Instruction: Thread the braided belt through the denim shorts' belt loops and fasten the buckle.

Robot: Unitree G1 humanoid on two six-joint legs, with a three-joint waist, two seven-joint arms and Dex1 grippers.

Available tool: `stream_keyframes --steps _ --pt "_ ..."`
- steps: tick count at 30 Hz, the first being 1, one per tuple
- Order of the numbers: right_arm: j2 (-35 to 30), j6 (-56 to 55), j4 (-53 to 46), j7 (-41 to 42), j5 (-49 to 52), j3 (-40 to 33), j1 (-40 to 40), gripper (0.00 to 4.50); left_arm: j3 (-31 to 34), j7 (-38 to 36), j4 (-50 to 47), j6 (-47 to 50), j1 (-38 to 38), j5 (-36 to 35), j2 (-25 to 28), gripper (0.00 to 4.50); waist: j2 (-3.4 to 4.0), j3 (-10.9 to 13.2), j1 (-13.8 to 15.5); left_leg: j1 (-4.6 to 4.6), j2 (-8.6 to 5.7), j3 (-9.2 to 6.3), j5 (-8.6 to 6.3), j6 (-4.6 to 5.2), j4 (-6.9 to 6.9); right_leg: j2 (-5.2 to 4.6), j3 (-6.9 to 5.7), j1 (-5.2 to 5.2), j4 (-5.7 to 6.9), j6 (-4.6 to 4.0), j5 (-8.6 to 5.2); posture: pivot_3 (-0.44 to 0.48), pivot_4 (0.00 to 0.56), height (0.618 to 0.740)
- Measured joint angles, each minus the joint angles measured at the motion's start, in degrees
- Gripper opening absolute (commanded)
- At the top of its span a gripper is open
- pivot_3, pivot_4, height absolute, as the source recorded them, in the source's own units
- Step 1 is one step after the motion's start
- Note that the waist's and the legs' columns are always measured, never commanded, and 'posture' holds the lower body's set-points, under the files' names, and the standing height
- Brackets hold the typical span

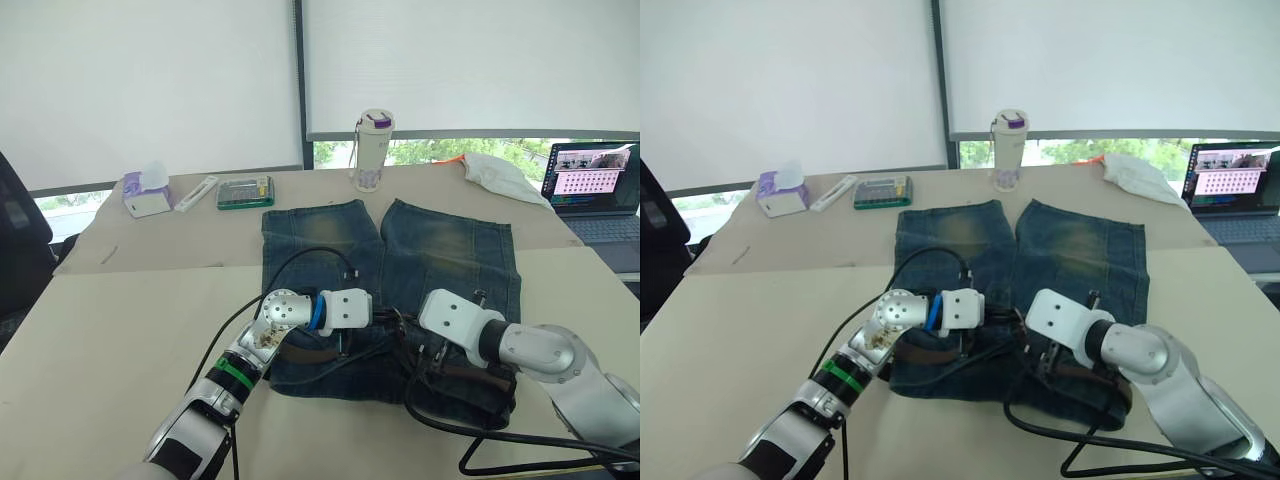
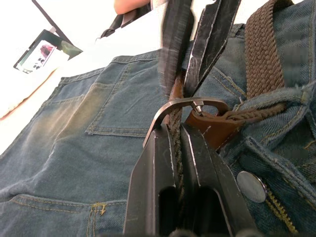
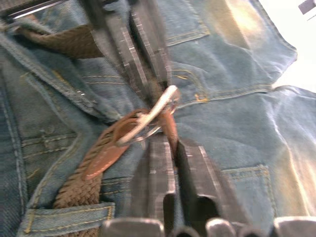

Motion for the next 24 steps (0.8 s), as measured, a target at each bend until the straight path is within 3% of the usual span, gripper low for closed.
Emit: stream_keyframes --steps 3,10,16,24 --pt "0.1 -1.3 0.5 0.7 -1.0 0.5 -0.3 0.02 0.0 -0.4 -0.9 1.1 0.2 -0.3 0.6 0.00 0.03 0.0 0.1 0.00 0.00 -0.01 0.00 0.00 0.00 0.00 0.00 0.00 0.00 0.00 0.00 0.000 0.150 0.740" --pt "0.2 -1.9 0.0 1.1 -2.2 -0.5 2.3 0.00 4.9 -7.6 -11.0 19.6 1.6 -13.5 4.1 2.29 0.12 -0.1 -0.2 -0.01 0.03 -0.04 0.00 0.00 0.00 0.03 -0.01 -0.04 0.10 0.00 0.00 0.000 0.150 0.740" --pt "-2.2 -1.8 -4.1 1.9 -2.9 -6.3 6.5 0.00 9.5 -11.1 -15.1 35.3 -1.2 -21.3 8.7 2.29 0.15 -0.1 -0.2 0.00 -0.02 -0.11 0.00 0.00 0.02 0.03 -0.09 0.03 0.07 0.00 0.00 0.000 0.150 0.740" --pt "-8.1 -1.1 -7.8 4.6 -3.7 -12.8 5.9 0.00 4.3 -6.2 -14.2 41.0 -12.3 -17.6 -0.4 2.29 -0.11 0.1 0.7 -0.02 -0.02 0.03 -0.02 0.04 0.05 0.02 -0.02 0.10 -0.03 0.00 0.00 0.000 0.150 0.740"
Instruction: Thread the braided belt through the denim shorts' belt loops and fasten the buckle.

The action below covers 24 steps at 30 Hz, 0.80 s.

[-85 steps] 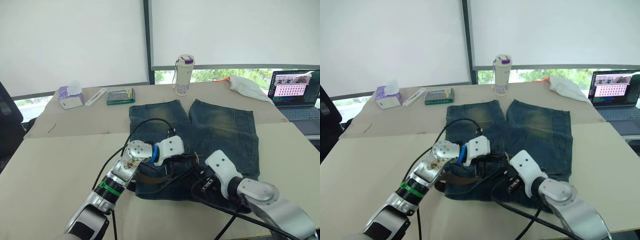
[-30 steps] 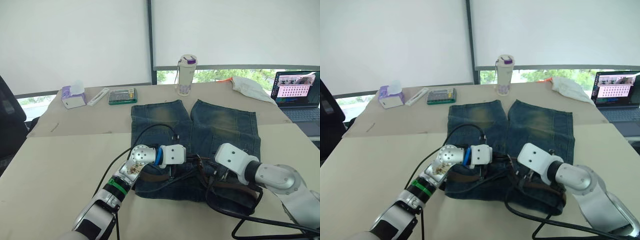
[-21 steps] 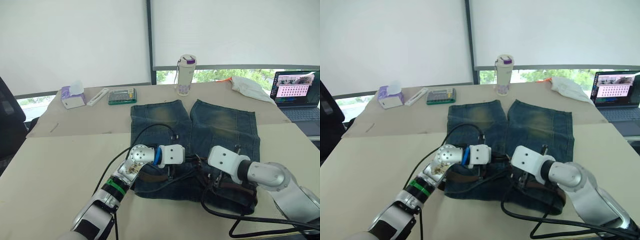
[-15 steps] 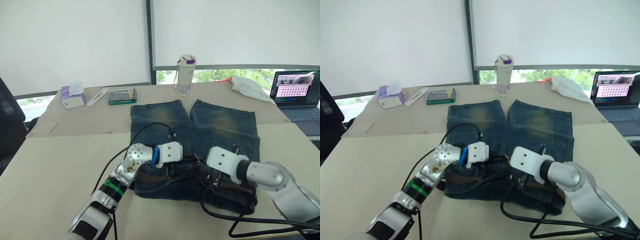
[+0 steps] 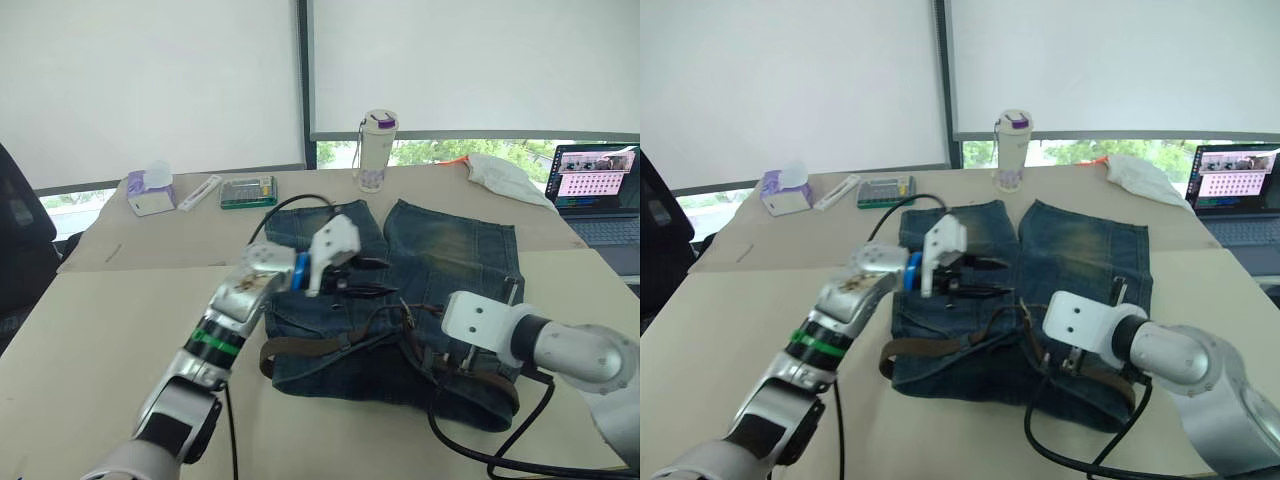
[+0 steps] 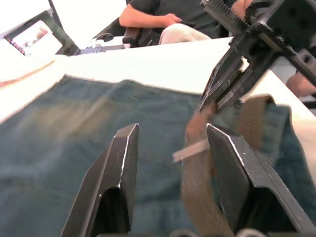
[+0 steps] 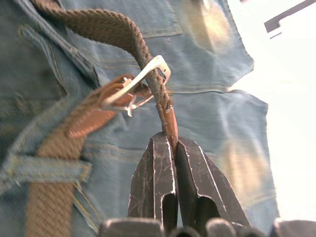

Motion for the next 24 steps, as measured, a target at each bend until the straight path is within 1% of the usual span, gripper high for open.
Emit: stream_keyframes --steps 3,8,12,16,19,22,24 --pt "-0.4 0.4 -0.4 0.5 0.0 -0.7 0.1 0.00 -2.1 0.5 0.2 2.2 -0.5 1.5 -0.3 2.29 -0.04 0.0 -0.4 0.00 0.07 0.09 0.00 0.00 -0.04 0.04 0.09 -0.09 0.05 0.00 0.00 0.000 0.150 0.740" --pt "-0.4 2.6 -2.4 0.7 0.0 -0.9 0.0 0.00 -6.3 0.7 2.5 2.0 -1.0 5.9 -0.9 2.29 -0.06 0.0 -0.4 -0.01 0.05 0.10 0.00 0.00 -0.03 0.01 0.09 -0.08 0.02 0.00 0.00 0.000 0.150 0.740" --pt "0.4 5.4 -3.8 0.7 0.1 -2.2 0.5 0.00 -7.9 -0.8 2.3 0.9 1.1 7.1 1.5 2.29 -0.05 0.0 -0.5 -0.01 0.07 0.10 0.00 0.00 -0.04 0.02 0.10 -0.11 0.04 0.00 0.00 0.000 0.150 0.740" --pt "2.2 8.6 -6.9 0.9 1.1 -5.9 1.9 0.00 -9.8 -2.9 2.3 0.4 3.9 9.0 6.3 2.29 -0.03 0.0 -0.5 0.00 0.06 0.09 0.00 0.00 -0.04 0.02 0.10 -0.11 0.04 0.00 0.00 0.000 0.150 0.740" --pt "3.1 10.3 -8.4 1.1 1.8 -7.4 2.7 0.00 -9.3 -3.9 1.8 0.9 5.3 8.7 8.6 2.29 0.00 0.0 -0.4 0.00 0.06 0.09 0.00 0.00 -0.04 0.01 0.10 -0.11 0.04 0.00 0.00 0.000 0.150 0.740" --pt "4.1 10.5 -9.1 1.0 2.4 -7.6 2.6 0.00 -7.1 -4.3 0.3 2.4 6.2 7.0 9.0 2.29 0.00 0.0 -0.5 0.00 0.07 0.09 0.00 0.00 -0.04 0.03 0.09 -0.11 0.04 0.00 0.00 0.000 0.150 0.740" --pt "4.3 10.5 -9.4 0.8 2.6 -7.5 2.1 0.00 -4.5 -4.3 -0.3 3.7 6.3 4.8 8.8 2.29 0.02 0.0 -0.5 0.00 0.07 0.09 0.00 0.00 -0.04 0.02 0.09 -0.13 0.05 0.00 0.00 0.000 0.150 0.740"
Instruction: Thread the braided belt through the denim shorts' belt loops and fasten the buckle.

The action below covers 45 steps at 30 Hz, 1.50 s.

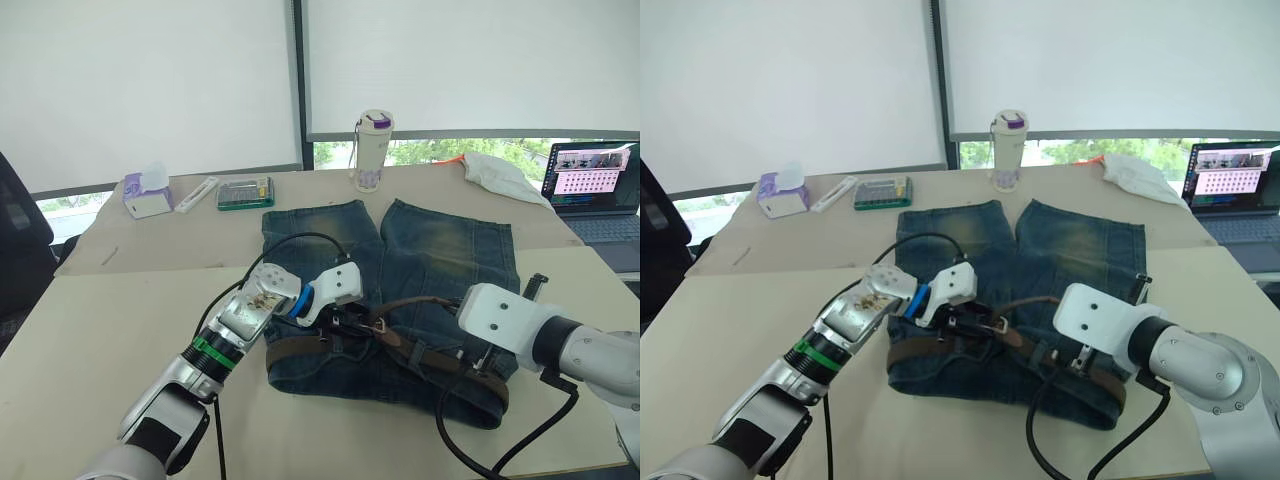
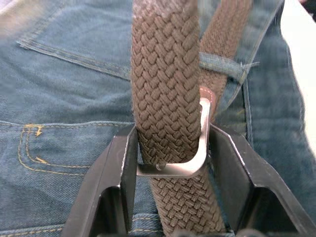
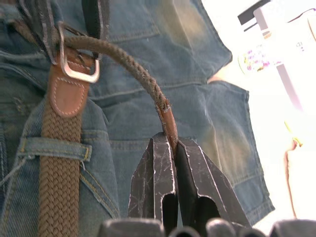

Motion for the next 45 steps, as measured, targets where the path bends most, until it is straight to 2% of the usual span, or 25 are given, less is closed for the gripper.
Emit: stream_keyframes --steps 3,11,16,19,23,25,28,35,38,45 --pt "0.0 0.0 0.0 -0.2 0.3 1.0 -1.6 0.00 3.0 0.7 -1.7 2.7 -0.6 -2.6 -1.4 2.29 0.02 0.0 0.1 0.00 -0.02 0.00 0.00 0.00 0.02 -0.01 -0.02 0.03 -0.01 0.00 0.00 0.000 0.150 0.740" --pt "-0.8 -0.2 1.7 -0.1 0.8 5.8 -4.7 0.00 1.5 4.3 -2.2 -1.3 -2.9 1.5 -4.0 2.29 -0.02 0.0 0.6 0.00 -0.01 0.04 0.00 0.00 0.02 -0.02 0.01 0.03 -0.02 0.00 0.00 0.000 0.150 0.740" --pt "-1.9 1.0 2.8 -1.2 0.1 5.8 -4.3 0.00 1.4 2.9 -2.9 -1.1 -2.6 1.6 -0.7 2.29 0.01 0.0 0.5 0.01 0.00 0.06 0.00 0.00 0.01 0.00 0.02 0.00 0.00 0.00 0.00 0.000 0.150 0.740" --pt "-2.5 2.3 3.6 -1.4 -0.4 5.1 -3.0 0.00 2.4 1.5 -2.8 0.2 -2.3 0.6 1.4 3.12 0.05 0.0 0.6 0.00 -0.01 0.06 0.00 0.00 0.02 -0.03 0.02 -0.01 0.00 0.00 0.00 0.000 0.150 0.740" --pt "-2.5 2.4 3.4 -1.6 -0.4 4.6 -2.6 0.00 5.2 0.4 -3.6 4.1 -2.4 -3.4 1.1 4.47 0.09 -0.1 0.6 0.00 -0.02 0.05 0.00 0.01 0.02 -0.02 0.00 0.02 0.00 0.00 0.00 0.000 0.150 0.740" --pt "-2.5 2.4 3.4 -1.6 -0.3 4.6 -2.6 0.00 6.4 -0.4 -4.5 6.7 -2.8 -6.1 0.9 4.47 0.09 -0.1 0.6 0.00 0.00 0.05 0.00 0.01 0.02 -0.01 0.00 0.01 0.01 0.00 0.00 0.000 0.150 0.740" --pt "-2.5 2.4 3.5 -1.6 -0.2 5.0 -3.8 0.00 6.5 0.4 -4.5 7.3 -4.7 -6.0 -0.7 4.47 0.06 0.0 0.6 0.00 -0.03 0.06 0.00 0.00 0.03 -0.03 0.00 0.03 0.00 0.00 0.00 0.000 0.150 0.740" --pt "-2.5 2.4 3.8 -1.4 0.2 9.1 -8.2 0.00 -0.1 2.7 -4.5 1.0 -5.7 -0.7 -5.1 4.47 -0.03 0.0 0.6 -0.01 -0.01 0.07 0.00 0.00 0.02 -0.03 0.02 0.03 -0.03 0.00 0.00 0.000 0.150 0.740" --pt "-2.5 2.5 3.8 -1.3 0.3 10.0 -9.0 0.00 -1.3 4.1 -4.1 -1.5 -5.7 1.4 -6.0 3.67 -0.07 0.0 0.6 -0.01 0.01 0.08 0.00 0.00 0.02 -0.01 0.03 0.01 -0.02 0.00 0.00 0.000 0.150 0.740" --pt "-1.5 4.1 3.7 -1.7 0.8 11.5 -10.6 0.00 -1.9 4.4 -3.8 -5.3 -5.5 3.8 -5.5 1.24 -0.05 0.0 0.6 -0.01 0.00 0.08 0.00 0.00 0.02 -0.02 0.02 0.01 -0.03 0.00 0.00 0.000 0.150 0.740"
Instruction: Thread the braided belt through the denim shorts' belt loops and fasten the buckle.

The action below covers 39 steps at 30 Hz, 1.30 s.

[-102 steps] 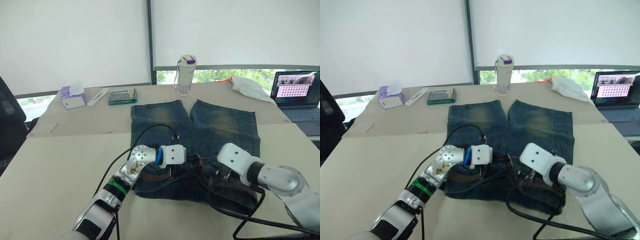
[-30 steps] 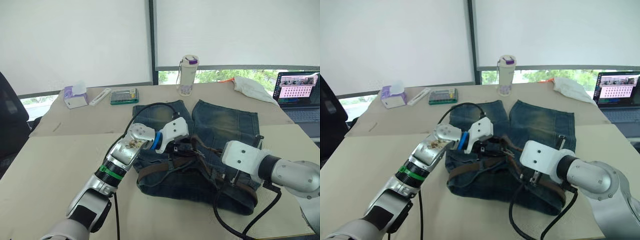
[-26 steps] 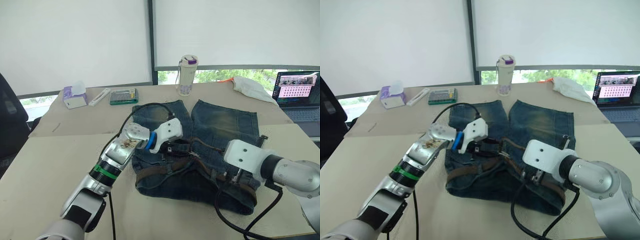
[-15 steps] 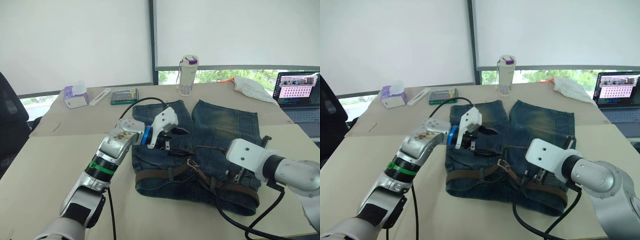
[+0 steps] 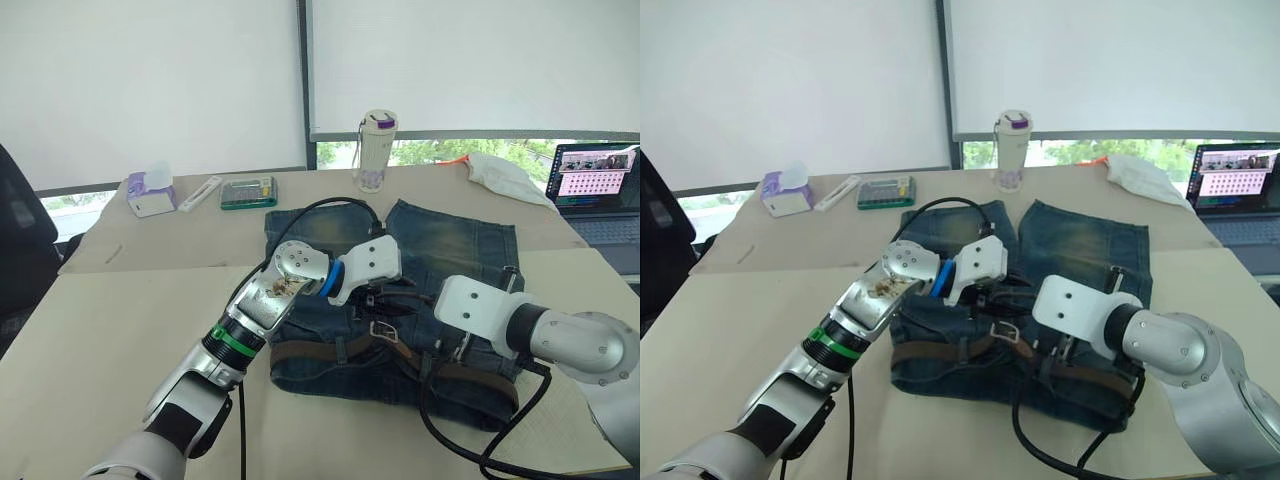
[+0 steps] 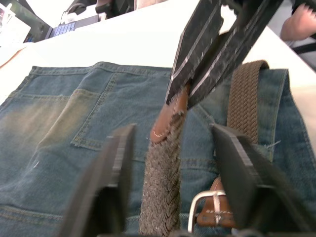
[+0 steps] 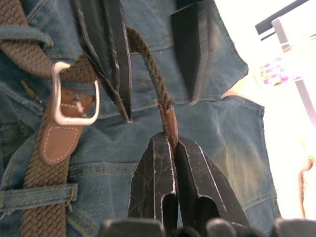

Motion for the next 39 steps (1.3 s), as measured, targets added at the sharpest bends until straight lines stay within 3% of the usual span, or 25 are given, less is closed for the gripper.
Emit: stream_keyframes --steps 4,10,15,22,31,39 --pt "2.1 1.8 -0.1 -0.2 1.1 0.1 -0.2 0.00 -0.5 1.5 1.8 -3.4 0.6 2.6 0.3 0.05 0.00 0.0 0.0 0.00 0.00 0.00 0.00 0.00 0.00 0.00 0.01 -0.01 0.01 0.00 0.00 0.000 0.150 0.740" --pt "11.5 7.6 -1.1 -4.0 4.6 -3.2 0.0 2.15 2.4 6.5 1.8 -0.1 5.0 1.9 -0.9 0.00 0.05 -0.1 0.0 0.01 0.01 -0.02 0.00 0.00 0.00 0.00 0.03 -0.04 0.18 0.00 0.00 0.000 0.150 0.740" --pt "12.6 8.0 0.6 -8.2 3.5 -1.0 10.3 2.15 8.6 12.4 -1.3 6.4 9.2 -1.3 -2.7 0.00 0.14 -0.2 0.1 0.01 -0.02 -0.05 0.00 0.00 0.01 -0.02 0.02 -0.04 0.16 0.00 0.00 0.000 0.150 0.740" --pt "14.9 -1.5 6.5 -12.0 -0.2 9.7 17.7 0.02 18.4 23.0 -4.8 15.5 12.5 -7.6 -7.6 0.00 0.10 -0.2 -0.2 0.08 0.01 -0.04 0.02 -0.04 0.01 0.01 0.04 -0.05 0.12 0.00 0.00 0.000 0.150 0.740" --pt "16.7 -6.9 8.3 -12.1 -1.6 10.2 19.2 0.02 35.0 40.5 -7.7 31.9 17.4 -16.1 -11.8 0.00 -0.03 -0.3 -0.4 0.13 0.06 -0.05 0.03 -0.09 -0.02 0.06 0.03 -0.02 0.11 0.00 0.00 0.000 0.150 0.740" --pt "21.1 -6.6 8.0 -9.4 4.8 5.9 15.7 0.02 30.9 38.2 -11.5 31.9 20.5 -17.5 -8.8 0.00 0.06 -0.3 -0.1 0.12 0.03 -0.06 0.02 -0.10 -0.02 0.04 0.02 -0.01 0.08 0.00 0.00 0.000 0.150 0.740"
